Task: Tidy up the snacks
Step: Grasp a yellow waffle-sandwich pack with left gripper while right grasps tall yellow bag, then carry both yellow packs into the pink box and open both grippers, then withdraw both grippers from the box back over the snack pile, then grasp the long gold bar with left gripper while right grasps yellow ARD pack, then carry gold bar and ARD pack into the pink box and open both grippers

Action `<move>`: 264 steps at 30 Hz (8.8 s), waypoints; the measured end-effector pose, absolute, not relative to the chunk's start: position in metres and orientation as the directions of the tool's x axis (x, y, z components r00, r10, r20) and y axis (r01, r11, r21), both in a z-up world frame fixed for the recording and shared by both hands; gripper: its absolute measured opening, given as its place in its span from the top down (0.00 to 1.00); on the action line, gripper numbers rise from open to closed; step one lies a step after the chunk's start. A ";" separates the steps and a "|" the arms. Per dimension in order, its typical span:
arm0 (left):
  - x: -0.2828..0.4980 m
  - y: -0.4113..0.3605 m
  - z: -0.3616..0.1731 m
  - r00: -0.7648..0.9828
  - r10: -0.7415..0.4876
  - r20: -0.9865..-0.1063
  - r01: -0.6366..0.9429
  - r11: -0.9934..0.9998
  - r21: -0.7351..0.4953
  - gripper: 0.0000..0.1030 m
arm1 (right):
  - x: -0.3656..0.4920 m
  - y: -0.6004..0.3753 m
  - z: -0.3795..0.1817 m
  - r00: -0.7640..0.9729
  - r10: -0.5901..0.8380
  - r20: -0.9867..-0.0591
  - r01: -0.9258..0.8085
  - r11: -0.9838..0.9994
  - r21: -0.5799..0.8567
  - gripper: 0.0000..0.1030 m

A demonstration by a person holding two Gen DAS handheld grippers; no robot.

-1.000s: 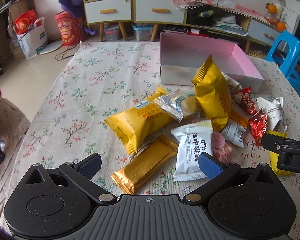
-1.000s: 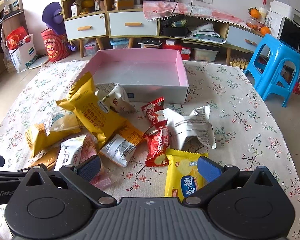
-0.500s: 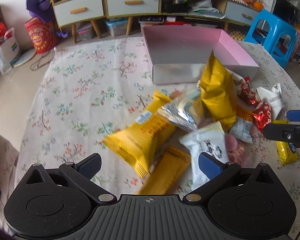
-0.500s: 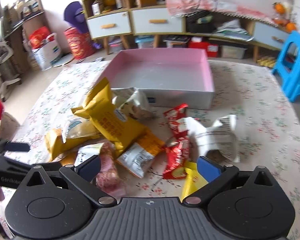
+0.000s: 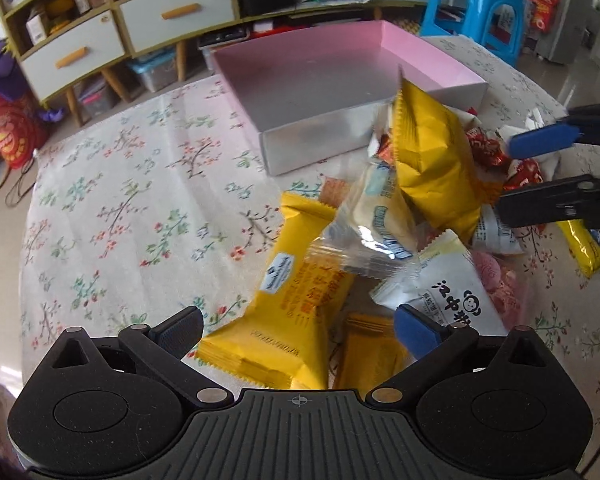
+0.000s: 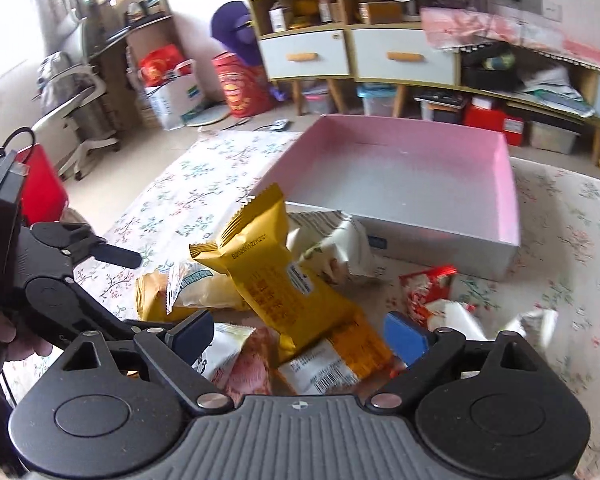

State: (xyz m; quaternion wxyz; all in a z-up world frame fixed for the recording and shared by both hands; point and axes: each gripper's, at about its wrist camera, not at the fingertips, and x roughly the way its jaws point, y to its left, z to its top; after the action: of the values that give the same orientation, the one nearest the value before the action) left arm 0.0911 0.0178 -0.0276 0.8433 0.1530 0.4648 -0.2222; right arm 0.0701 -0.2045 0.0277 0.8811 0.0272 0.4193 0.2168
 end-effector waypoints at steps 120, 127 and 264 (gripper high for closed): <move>0.142 -0.034 0.015 0.740 -0.173 -0.650 0.290 0.954 0.076 0.08 | 0.129 -0.289 0.045 0.715 0.243 -0.656 0.034 0.925 0.379 0.17; 0.114 -0.014 0.017 0.735 -0.174 -0.655 0.283 0.957 0.064 0.07 | 0.111 -0.280 0.053 0.717 0.217 -0.663 0.024 0.942 0.335 0.14; 0.205 -0.078 0.020 0.710 -0.207 -0.673 0.226 0.972 -0.061 0.75 | 0.163 -0.300 0.033 0.734 0.273 -0.622 -0.038 0.931 0.364 0.61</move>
State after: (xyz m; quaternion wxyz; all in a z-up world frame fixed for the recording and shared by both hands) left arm 0.2053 -0.0783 0.0198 0.9247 0.0131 0.3621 -0.1171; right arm 0.1635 -0.3004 0.0330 0.9163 0.1657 0.3545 0.0848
